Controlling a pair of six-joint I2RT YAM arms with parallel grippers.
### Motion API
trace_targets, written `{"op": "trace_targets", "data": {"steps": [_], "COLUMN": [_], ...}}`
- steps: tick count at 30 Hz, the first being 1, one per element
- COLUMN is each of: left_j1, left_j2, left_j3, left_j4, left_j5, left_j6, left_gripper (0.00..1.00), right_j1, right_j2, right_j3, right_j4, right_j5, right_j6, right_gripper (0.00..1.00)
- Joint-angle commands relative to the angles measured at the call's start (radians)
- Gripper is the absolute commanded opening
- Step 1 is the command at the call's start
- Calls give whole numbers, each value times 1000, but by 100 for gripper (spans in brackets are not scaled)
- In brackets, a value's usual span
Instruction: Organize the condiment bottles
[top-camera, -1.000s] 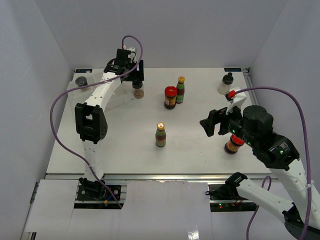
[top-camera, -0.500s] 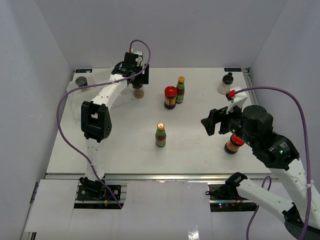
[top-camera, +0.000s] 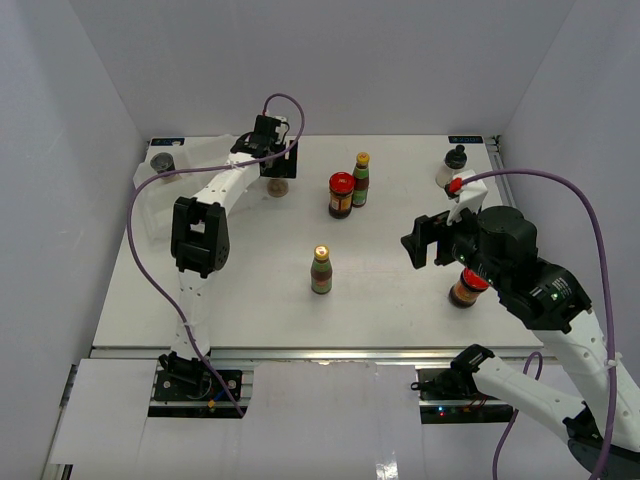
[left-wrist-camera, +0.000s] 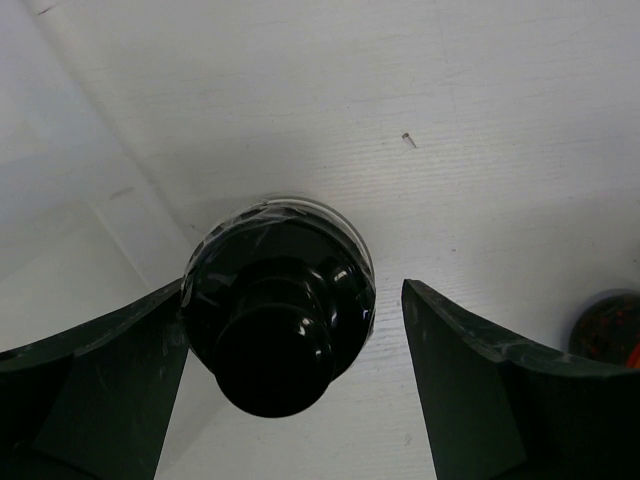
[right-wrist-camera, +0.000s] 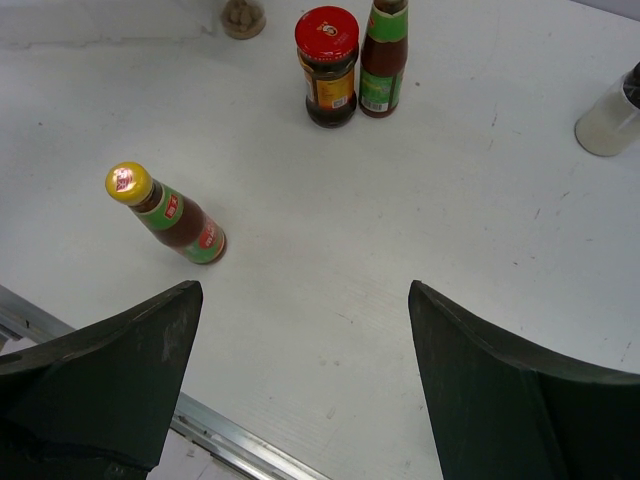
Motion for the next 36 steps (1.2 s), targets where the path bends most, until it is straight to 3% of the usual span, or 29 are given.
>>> {"op": "trace_targets", "data": {"steps": [1,7,10,13,19,21,31,36], "left_j1": [-1,-1,-3,-4,-4,-4,2,62], "left_j2": [-11,-8,-9,-12,-26,-21,-104,-128], "left_j3": [57,59,66,76,101,143,190,229], "left_j4": [17,31,31,27,19,3,40,19], "left_j5": [-6,-7,-14,-23,-42,-60,-178,-209], "left_j6": [12,18,17,15,-8,-17,-53,-85], "left_gripper": [91,83,72,48,18,0,0,0], "right_j1": [2,2,2,2,2,3,3,2], "right_j2": [3,8,10,9,-3,-9,-35,-47], "right_j3": [3,-9,-16,-24,-20,-17,4,3], "right_j4": [45,58,64,67,63,59,35,25], "right_j5": [17,23,23,23,23,26,30,37], "right_j6": [-26,-32,-35,-33,-30,-27,-20,-20], "right_gripper": [90,90,90,90,90,90,90,90]}}
